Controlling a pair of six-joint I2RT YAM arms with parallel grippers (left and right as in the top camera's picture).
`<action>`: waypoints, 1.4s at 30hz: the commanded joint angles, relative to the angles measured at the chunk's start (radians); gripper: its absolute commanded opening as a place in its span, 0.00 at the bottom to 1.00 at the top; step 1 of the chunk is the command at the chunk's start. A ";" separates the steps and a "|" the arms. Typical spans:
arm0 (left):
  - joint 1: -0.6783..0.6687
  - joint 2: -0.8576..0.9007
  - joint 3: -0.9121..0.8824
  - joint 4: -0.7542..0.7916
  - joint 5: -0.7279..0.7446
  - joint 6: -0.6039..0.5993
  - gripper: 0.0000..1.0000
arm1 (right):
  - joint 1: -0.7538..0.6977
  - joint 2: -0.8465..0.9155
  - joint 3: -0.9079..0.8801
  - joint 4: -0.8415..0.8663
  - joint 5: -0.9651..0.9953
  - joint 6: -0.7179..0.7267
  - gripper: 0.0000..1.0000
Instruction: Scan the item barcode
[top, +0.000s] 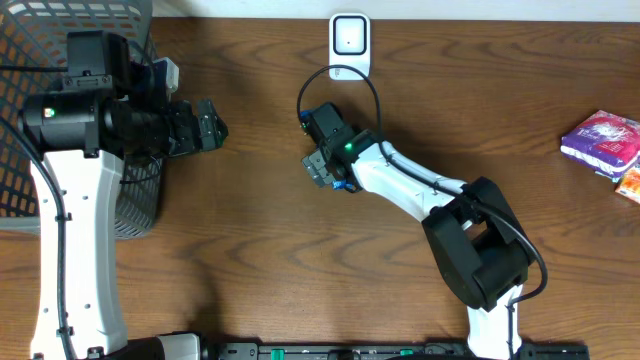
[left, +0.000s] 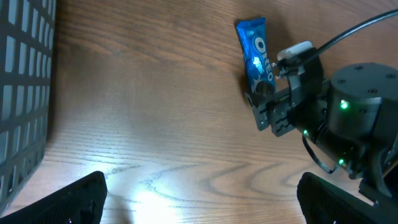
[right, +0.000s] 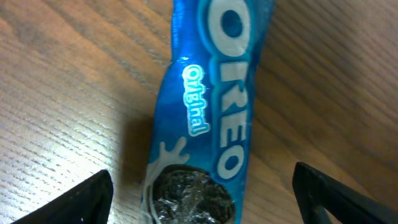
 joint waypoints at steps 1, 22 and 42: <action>-0.002 0.004 0.003 -0.001 -0.006 0.013 0.98 | 0.011 -0.005 -0.001 -0.003 0.041 -0.041 0.87; -0.002 0.004 0.003 -0.001 -0.006 0.013 0.98 | -0.035 0.097 0.000 0.017 -0.139 0.032 0.56; -0.002 0.004 0.003 -0.002 -0.006 0.013 0.98 | -0.225 -0.097 0.021 0.016 -0.618 0.290 0.45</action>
